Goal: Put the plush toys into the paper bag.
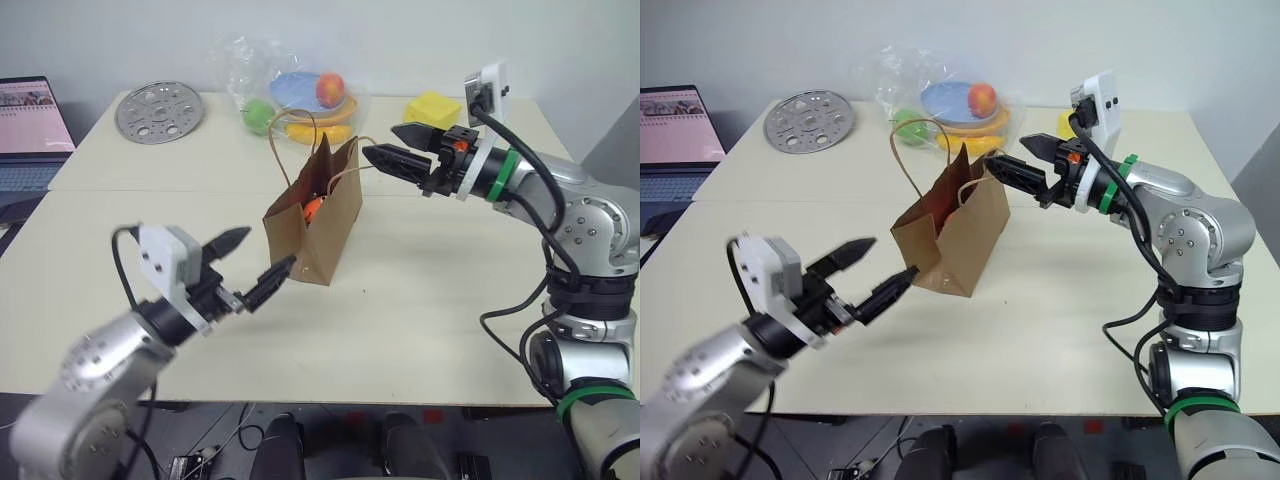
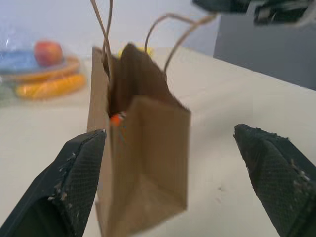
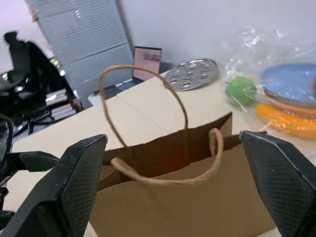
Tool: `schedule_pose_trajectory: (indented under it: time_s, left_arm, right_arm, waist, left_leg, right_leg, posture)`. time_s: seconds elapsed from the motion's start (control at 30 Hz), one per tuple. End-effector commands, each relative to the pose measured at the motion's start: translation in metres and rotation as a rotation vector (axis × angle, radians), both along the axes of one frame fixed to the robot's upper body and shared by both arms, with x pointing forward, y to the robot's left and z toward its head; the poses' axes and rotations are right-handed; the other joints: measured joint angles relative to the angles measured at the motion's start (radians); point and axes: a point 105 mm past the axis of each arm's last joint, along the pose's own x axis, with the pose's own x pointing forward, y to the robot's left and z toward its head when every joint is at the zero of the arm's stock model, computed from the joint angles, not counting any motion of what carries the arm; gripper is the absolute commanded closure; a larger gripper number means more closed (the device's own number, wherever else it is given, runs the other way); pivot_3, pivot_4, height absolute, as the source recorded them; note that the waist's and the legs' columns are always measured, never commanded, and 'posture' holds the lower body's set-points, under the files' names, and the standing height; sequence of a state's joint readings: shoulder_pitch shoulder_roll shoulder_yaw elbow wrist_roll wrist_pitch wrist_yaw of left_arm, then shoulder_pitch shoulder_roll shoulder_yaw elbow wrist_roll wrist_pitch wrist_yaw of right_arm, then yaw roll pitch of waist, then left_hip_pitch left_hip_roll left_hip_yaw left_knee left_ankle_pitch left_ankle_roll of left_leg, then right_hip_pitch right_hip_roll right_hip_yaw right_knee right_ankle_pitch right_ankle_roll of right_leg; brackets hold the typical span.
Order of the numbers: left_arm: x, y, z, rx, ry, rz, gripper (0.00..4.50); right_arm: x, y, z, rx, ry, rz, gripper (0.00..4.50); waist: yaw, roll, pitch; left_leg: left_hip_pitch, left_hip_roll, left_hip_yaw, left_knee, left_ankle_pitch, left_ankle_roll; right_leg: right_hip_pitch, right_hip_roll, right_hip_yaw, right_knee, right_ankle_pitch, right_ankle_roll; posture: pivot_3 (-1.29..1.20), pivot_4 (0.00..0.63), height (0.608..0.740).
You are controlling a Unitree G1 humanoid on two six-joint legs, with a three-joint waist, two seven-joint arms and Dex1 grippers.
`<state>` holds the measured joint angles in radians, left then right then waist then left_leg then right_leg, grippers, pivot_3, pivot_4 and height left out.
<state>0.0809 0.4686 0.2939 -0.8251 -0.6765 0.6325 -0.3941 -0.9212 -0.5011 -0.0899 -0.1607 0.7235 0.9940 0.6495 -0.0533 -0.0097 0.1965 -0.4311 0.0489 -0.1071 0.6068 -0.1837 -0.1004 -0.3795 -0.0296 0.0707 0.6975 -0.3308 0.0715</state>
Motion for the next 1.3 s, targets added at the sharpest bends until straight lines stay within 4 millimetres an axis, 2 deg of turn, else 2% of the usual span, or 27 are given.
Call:
schedule_pose_trajectory:
  time_s: [0.03, 0.17, 0.23, 0.37, 0.43, 0.5, 0.67, 1.17, 1.3]
  left_arm:
    - [0.004, -0.005, 0.004, 0.003, -0.117, 0.092, 0.06]
    - [0.016, -0.020, -0.002, -0.038, -0.170, 0.125, 0.06]
    - [0.022, -0.020, -0.007, -0.023, -0.187, 0.172, 0.06]
    - [0.025, -0.026, -0.013, -0.035, -0.195, 0.150, 0.06]
    - [0.028, -0.022, -0.013, -0.048, -0.200, 0.182, 0.06]
    - [0.033, -0.020, -0.013, -0.050, -0.212, 0.194, 0.06]
    - [0.041, -0.032, -0.018, -0.110, -0.180, 0.128, 0.06]
    - [0.035, -0.037, -0.013, -0.103, -0.188, 0.048, 0.06]
    - [0.037, -0.046, -0.016, -0.101, -0.190, 0.032, 0.06]
  right_arm:
    - [-0.023, 0.015, 0.014, -0.034, -0.092, 0.133, 0.00]
    - [-0.032, 0.023, 0.014, -0.038, -0.092, 0.167, 0.00]
    - [-0.036, 0.025, 0.014, -0.040, -0.090, 0.170, 0.00]
    - [-0.042, 0.024, 0.015, -0.059, -0.097, 0.177, 0.00]
    - [-0.047, 0.022, 0.018, -0.070, -0.104, 0.189, 0.00]
    - [-0.052, 0.020, 0.020, -0.110, -0.123, 0.203, 0.00]
    - [-0.063, 0.018, 0.017, -0.287, -0.205, 0.249, 0.00]
    - [-0.057, 0.019, 0.021, -0.260, -0.187, 0.199, 0.00]
    - [-0.056, 0.018, 0.021, -0.252, -0.176, 0.184, 0.00]
  waist:
    - [0.003, 0.000, 0.000]
    - [0.007, 0.000, -0.001]
    - [0.009, 0.000, -0.001]
    - [0.014, 0.000, -0.001]
    - [0.014, 0.000, -0.001]
    - [0.019, 0.000, 0.000]
    - [0.021, 0.000, -0.001]
    - [0.021, 0.000, -0.001]
    - [0.021, 0.000, -0.001]
  left_leg:
    - [0.000, 0.000, 0.000, 0.000, 0.000, 0.000]
    - [0.002, -0.001, 0.001, 0.003, 0.000, 0.000]
    - [0.002, -0.001, 0.000, 0.003, 0.000, 0.000]
    - [0.002, -0.001, 0.000, 0.001, 0.000, 0.000]
    - [0.001, -0.001, 0.000, 0.001, 0.000, 0.000]
    - [0.001, -0.001, 0.000, 0.001, 0.000, 0.000]
    - [0.001, -0.001, 0.000, 0.002, 0.000, 0.000]
    - [0.001, -0.001, 0.000, 0.001, 0.000, 0.000]
    - [0.001, -0.001, 0.000, 0.001, 0.000, 0.000]
  right_leg:
    - [0.001, 0.000, 0.000, 0.000, 0.000, 0.000]
    - [0.005, 0.000, 0.001, -0.003, 0.001, 0.000]
    - [0.005, 0.000, 0.001, -0.003, 0.001, 0.000]
    - [0.004, 0.000, 0.000, -0.003, 0.001, 0.000]
    - [0.004, 0.000, 0.000, -0.003, 0.001, 0.000]
    - [0.004, 0.000, 0.000, -0.003, 0.001, 0.000]
    - [0.004, 0.000, 0.000, -0.004, 0.001, 0.000]
    - [0.005, 0.000, 0.000, -0.006, 0.001, 0.000]
    - [0.005, 0.000, 0.000, -0.006, 0.001, 0.000]
  posture:
    - [0.00, 0.150, 0.740]
    - [0.00, 0.150, 0.740]
    - [0.00, 0.150, 0.740]
    - [0.00, 0.150, 0.740]
    - [0.00, 0.150, 0.740]
    - [0.00, 0.150, 0.740]
    - [0.00, 0.150, 0.740]
    - [0.00, 0.150, 0.740]
    - [0.00, 0.150, 0.740]
